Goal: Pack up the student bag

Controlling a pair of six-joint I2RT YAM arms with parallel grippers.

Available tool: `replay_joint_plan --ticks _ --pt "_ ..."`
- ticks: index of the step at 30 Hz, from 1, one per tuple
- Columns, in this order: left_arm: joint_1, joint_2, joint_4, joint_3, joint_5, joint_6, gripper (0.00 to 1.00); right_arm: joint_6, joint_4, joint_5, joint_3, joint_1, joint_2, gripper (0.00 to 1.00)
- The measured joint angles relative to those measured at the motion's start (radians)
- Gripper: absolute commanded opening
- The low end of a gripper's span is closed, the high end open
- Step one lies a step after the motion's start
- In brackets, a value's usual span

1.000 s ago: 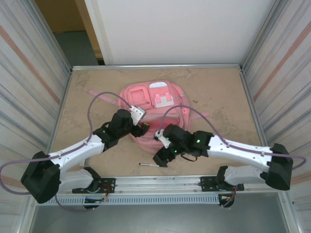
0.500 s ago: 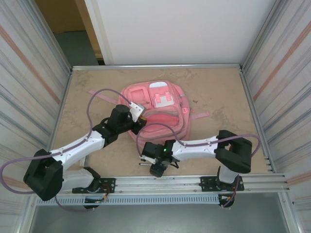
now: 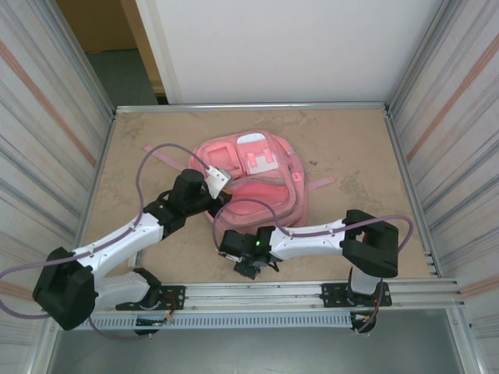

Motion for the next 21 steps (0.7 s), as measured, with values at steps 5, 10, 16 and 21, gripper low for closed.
replay_joint_plan --ticks 5,10,16,21 --pt "0.000 -0.096 -0.010 -0.073 -0.020 -0.053 0.00 0.065 0.091 0.018 -0.014 0.024 -0.155 0.00" --pt "0.000 -0.138 -0.042 -0.089 -0.039 -0.098 0.00 0.124 0.152 0.012 -0.082 -0.026 -0.285 0.00" --pt "-0.010 -0.109 -0.168 0.008 -0.039 -0.130 0.00 0.163 0.187 -0.101 -0.154 -0.159 -0.379 0.00" --pt "-0.038 -0.054 -0.280 0.130 -0.037 -0.112 0.00 0.098 0.177 -0.196 -0.143 -0.255 -0.489 0.00"
